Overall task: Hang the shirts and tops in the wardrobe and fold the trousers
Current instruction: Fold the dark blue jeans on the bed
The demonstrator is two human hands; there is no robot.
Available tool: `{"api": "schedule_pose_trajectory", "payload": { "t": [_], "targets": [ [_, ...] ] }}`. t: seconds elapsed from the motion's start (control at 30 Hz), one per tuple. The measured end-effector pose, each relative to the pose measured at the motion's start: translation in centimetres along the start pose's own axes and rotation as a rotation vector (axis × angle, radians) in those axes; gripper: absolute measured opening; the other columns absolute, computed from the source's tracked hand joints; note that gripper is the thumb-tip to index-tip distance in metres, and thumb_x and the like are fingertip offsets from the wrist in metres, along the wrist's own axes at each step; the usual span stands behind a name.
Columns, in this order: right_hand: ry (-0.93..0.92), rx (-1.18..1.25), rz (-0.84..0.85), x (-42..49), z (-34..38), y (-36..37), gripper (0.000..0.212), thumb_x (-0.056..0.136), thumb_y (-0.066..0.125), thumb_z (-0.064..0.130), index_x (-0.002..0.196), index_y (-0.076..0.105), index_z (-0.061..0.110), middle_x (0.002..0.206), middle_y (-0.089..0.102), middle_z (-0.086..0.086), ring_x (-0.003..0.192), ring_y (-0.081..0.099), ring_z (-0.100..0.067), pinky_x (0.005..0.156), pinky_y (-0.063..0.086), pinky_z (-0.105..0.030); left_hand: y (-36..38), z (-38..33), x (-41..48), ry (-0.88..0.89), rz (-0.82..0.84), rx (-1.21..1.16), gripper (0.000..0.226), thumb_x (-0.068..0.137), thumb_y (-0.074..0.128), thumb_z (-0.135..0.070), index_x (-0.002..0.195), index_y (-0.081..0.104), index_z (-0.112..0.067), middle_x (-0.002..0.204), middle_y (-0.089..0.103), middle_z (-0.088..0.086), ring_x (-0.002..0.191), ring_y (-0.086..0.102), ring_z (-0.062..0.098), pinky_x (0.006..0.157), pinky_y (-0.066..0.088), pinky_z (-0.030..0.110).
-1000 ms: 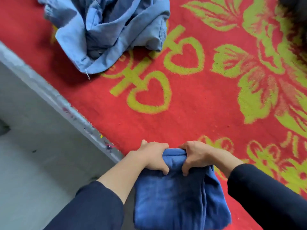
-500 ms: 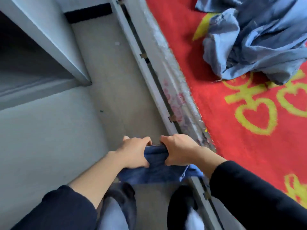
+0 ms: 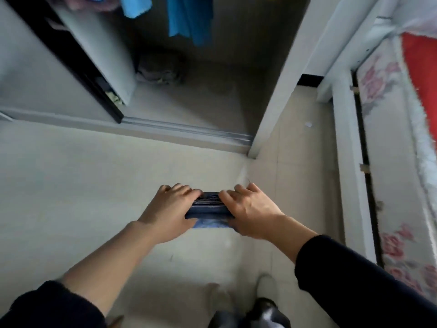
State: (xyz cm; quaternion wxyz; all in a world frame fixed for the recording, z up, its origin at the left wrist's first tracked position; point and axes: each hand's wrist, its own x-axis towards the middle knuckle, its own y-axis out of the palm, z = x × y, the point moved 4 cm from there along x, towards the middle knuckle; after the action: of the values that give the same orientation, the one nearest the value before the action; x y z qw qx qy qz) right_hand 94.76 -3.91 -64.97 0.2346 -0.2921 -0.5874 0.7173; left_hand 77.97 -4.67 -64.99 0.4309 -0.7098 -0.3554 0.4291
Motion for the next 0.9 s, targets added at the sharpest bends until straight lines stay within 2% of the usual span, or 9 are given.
{"api": "schedule_pose_trajectory", "payload": {
  "t": [0.1,0.17,0.23,0.3,0.4,0.53,0.7,0.9],
  "targets": [
    [-0.025,-0.017,-0.049,5.2,-0.4,-0.1,0.069,0.052,0.084,0.046,0.095,0.040,0.015,0.069,0.063,0.003,0.062,0.059,-0.021,0.055,0.045,-0.028,-1.7,4.4,1.7,-0.011,-0.010,0.033,0.046,0.078,0.056,-0.025,0.123,0.052,-0.028,0.112,0.060,-0.008,0.110,0.051,0.018,0.088,0.036,0.033],
    [-0.007,-0.001,0.019,8.6,-1.0,0.1,0.068,0.052,0.083,0.048,0.093,0.039,0.017,0.068,0.063,0.005,0.062,0.059,-0.019,0.054,0.044,-0.028,-2.1,7.1,3.6,-0.035,0.016,0.043,0.046,0.079,0.053,-0.024,0.125,0.048,-0.029,0.115,0.058,-0.009,0.113,0.048,0.016,0.089,0.036,0.032],
    [0.009,0.018,0.105,12.3,-1.8,0.3,0.059,0.065,0.078,0.047,0.100,0.041,0.016,0.081,0.066,0.002,0.076,0.061,-0.022,0.066,0.045,-0.032,-2.3,9.9,5.9,-0.057,0.042,0.045,0.047,0.079,0.052,-0.023,0.126,0.046,-0.030,0.116,0.057,-0.009,0.115,0.047,0.014,0.089,0.036,0.031],
    [-0.004,0.008,0.177,16.2,-2.9,1.2,0.045,0.087,0.059,0.043,0.117,0.041,0.014,0.108,0.063,-0.003,0.100,0.055,-0.025,0.086,0.039,-0.037,-2.6,13.2,8.6,-0.086,0.056,0.022,0.047,0.079,0.052,-0.023,0.125,0.047,-0.031,0.114,0.057,-0.009,0.113,0.047,0.014,0.087,0.037,0.031],
    [0.009,0.008,0.202,22.8,-5.0,1.8,0.041,0.096,0.046,0.041,0.126,0.036,0.015,0.121,0.057,-0.005,0.111,0.048,-0.026,0.096,0.032,-0.037,-3.2,18.3,13.0,-0.099,0.065,0.016,0.047,0.080,0.053,-0.022,0.126,0.046,-0.031,0.114,0.058,-0.009,0.112,0.048,0.014,0.087,0.038,0.031],
    [0.037,-0.005,0.203,32.7,-7.6,3.9,0.042,0.097,0.043,0.040,0.128,0.034,0.014,0.122,0.056,-0.008,0.115,0.047,-0.026,0.100,0.031,-0.038,-3.2,26.4,19.3,-0.124,0.049,0.044,0.048,0.079,0.052,-0.020,0.125,0.046,-0.029,0.114,0.058,-0.008,0.113,0.048,0.016,0.087,0.040,0.032],
    [0.113,0.003,0.147,43.9,-10.6,6.2,0.040,0.087,0.052,0.030,0.120,0.035,0.015,0.110,0.061,-0.008,0.106,0.049,-0.026,0.094,0.032,-0.035,-3.3,35.2,26.2,-0.143,-0.024,0.127,0.046,0.079,0.053,-0.025,0.124,0.045,-0.027,0.118,0.057,-0.006,0.117,0.045,0.018,0.090,0.040,0.036],
    [0.112,-0.116,0.005,55.8,-13.7,9.2,0.053,0.085,0.054,0.033,0.130,0.033,0.016,0.117,0.059,-0.009,0.113,0.050,-0.030,0.096,0.033,-0.037,-3.1,45.4,33.6,-0.129,-0.187,0.240,0.044,0.081,0.055,-0.030,0.124,0.044,-0.028,0.121,0.054,-0.006,0.119,0.044,0.017,0.087,0.040,0.035]
  ]
}}
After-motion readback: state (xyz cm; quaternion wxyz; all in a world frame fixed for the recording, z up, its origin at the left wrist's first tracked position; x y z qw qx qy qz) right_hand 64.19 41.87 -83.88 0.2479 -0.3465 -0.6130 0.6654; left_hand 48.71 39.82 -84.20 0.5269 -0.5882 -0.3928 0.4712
